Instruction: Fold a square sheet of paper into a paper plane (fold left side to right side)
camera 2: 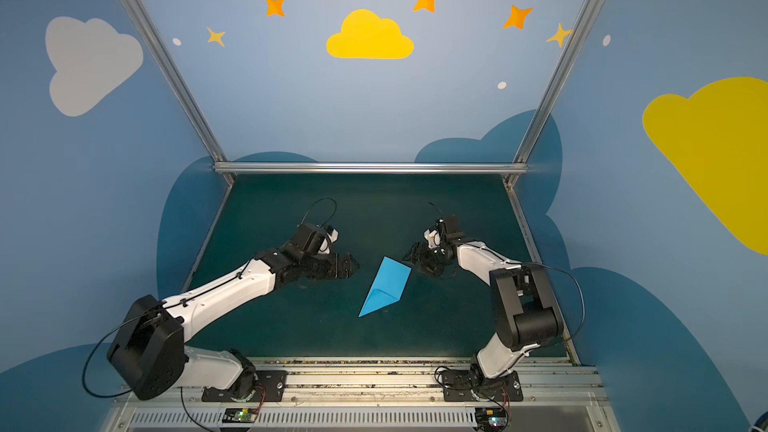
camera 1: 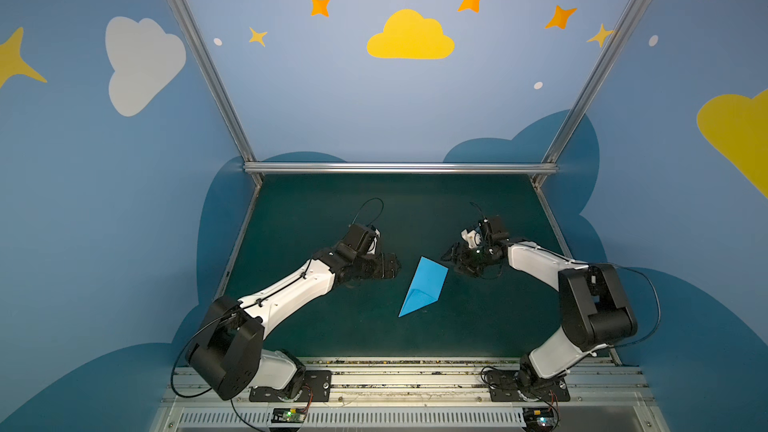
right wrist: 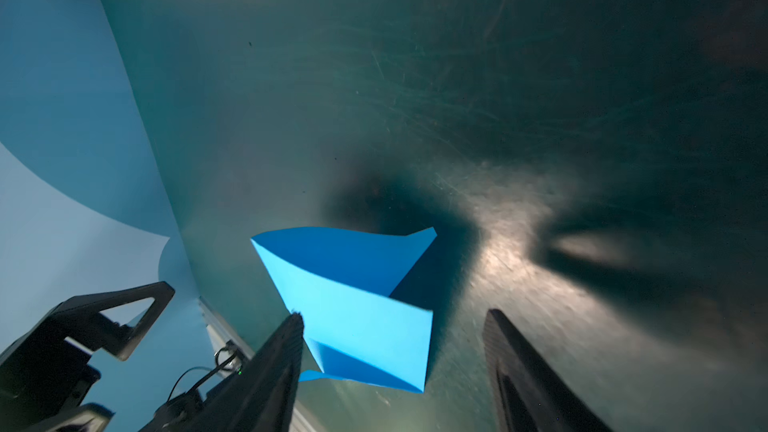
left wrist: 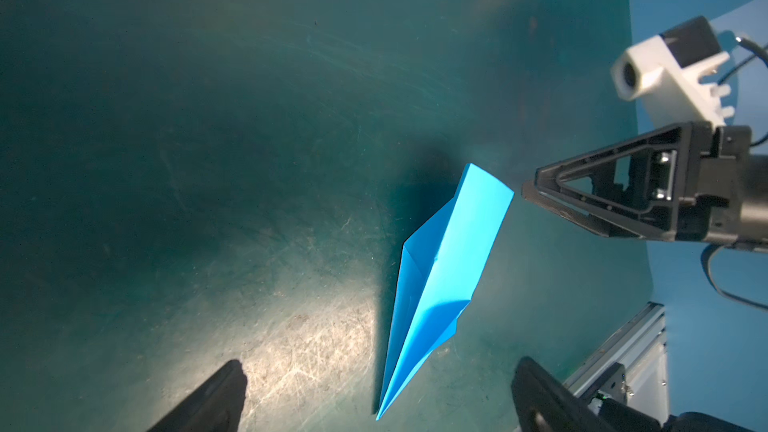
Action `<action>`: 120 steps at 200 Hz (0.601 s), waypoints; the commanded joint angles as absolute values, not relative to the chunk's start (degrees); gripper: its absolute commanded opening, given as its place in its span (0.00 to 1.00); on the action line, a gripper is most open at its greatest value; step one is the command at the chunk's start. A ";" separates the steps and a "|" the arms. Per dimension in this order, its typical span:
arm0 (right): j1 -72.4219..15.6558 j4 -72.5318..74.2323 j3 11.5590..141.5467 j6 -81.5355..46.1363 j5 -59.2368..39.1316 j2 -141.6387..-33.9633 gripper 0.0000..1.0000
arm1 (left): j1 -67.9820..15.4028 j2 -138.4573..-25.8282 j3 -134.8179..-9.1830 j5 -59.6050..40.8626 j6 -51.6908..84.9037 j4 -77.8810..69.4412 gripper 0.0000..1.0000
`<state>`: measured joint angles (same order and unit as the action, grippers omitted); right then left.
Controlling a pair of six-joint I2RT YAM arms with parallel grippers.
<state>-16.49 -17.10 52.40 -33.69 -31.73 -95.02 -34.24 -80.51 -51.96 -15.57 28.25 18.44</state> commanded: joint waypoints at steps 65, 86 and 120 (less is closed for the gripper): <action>-24.00 -10.99 56.67 -37.64 -35.16 -102.78 0.58 | -35.97 -80.49 -52.02 -15.95 22.37 18.29 1.00; -25.11 -11.73 58.53 -37.99 -34.70 -103.03 0.60 | -36.07 -80.84 -51.60 -16.33 22.41 17.91 1.00; -23.99 -17.90 59.41 -36.04 -29.38 -97.37 0.70 | -36.51 -82.06 -51.56 -19.20 22.89 15.03 1.00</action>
